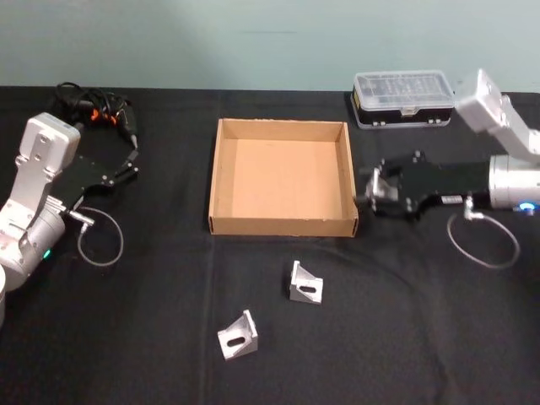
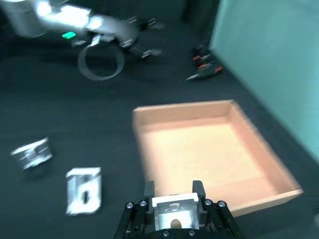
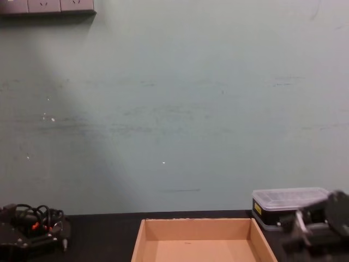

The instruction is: Use one hand to pick up the angle iron from the table and place it into the box.

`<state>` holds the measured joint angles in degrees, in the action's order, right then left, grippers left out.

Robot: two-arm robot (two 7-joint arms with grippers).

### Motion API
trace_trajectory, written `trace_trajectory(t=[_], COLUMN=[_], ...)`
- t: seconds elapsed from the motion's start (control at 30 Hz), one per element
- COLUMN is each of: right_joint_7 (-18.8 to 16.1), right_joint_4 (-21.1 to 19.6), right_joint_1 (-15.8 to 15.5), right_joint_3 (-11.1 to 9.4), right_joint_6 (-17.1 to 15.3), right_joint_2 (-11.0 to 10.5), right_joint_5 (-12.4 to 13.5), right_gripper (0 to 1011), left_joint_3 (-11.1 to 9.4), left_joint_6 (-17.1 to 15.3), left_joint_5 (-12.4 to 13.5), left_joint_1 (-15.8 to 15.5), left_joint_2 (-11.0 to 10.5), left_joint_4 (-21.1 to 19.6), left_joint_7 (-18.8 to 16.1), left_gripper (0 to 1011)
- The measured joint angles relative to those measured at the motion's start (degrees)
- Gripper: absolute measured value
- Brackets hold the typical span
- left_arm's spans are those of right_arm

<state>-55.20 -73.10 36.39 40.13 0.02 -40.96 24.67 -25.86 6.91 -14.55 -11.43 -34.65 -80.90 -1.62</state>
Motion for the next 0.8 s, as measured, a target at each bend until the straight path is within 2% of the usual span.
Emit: trace_trajectory(t=[0.03, 0.13, 0.17, 0.37, 0.57, 0.6, 0.7, 0.73, 0.8], right_joint_7=[2.21, 5.02, 6.89, 11.3, 13.21, 13.27, 13.18, 13.08, 12.89], right_joint_4=[-0.14, 0.02, 0.55, 4.08, 11.59, 13.91, 17.79, 20.62, 23.64], right_joint_1=[0.1, 0.28, 0.51, 2.06, 5.44, 6.41, 8.06, 9.22, 10.4], right_joint_3=[-0.64, -1.34, -1.75, -2.17, -1.24, -0.83, -0.1, 0.41, 0.94], right_joint_6=[-0.45, -1.01, -1.23, -0.52, 1.94, 2.68, 4.02, 4.96, 5.87], right_joint_2=[0.79, 2.04, 3.18, 7.91, 14.31, 15.88, 18.39, 20.11, 21.9], right_joint_5=[-0.21, -0.83, -1.39, -3.76, -6.74, -7.45, -8.62, -9.41, -10.19], right_gripper=[457, 457, 457, 457, 457, 457, 457, 457, 457], left_joint_3=[0.0, 0.0, 0.0, 0.0, 0.0, 0.01, 0.01, 0.0, 0.01], left_joint_6=[0.0, 0.0, 0.0, 0.0, 0.0, 0.0, 0.01, 0.0, 0.0], left_joint_5=[0.0, 0.0, 0.0, 0.0, 0.0, 0.01, 0.01, 0.0, 0.0], left_joint_1=[0.0, 0.0, 0.0, 0.0, 0.0, 0.0, 0.0, 0.0, 0.0], left_joint_2=[0.0, 0.0, 0.0, 0.0, 0.0, 0.0, 0.0, 0.0, 0.0], left_joint_4=[0.0, 0.0, 0.0, 0.0, 0.0, 0.0, 0.0, 0.0, 0.01], left_joint_7=[0.0, 0.0, 0.0, 0.0, 0.0, 0.0, 0.0, -0.01, 0.0], left_gripper=[1000, 1000, 1000, 1000, 1000, 1000, 1000, 1000, 1000])
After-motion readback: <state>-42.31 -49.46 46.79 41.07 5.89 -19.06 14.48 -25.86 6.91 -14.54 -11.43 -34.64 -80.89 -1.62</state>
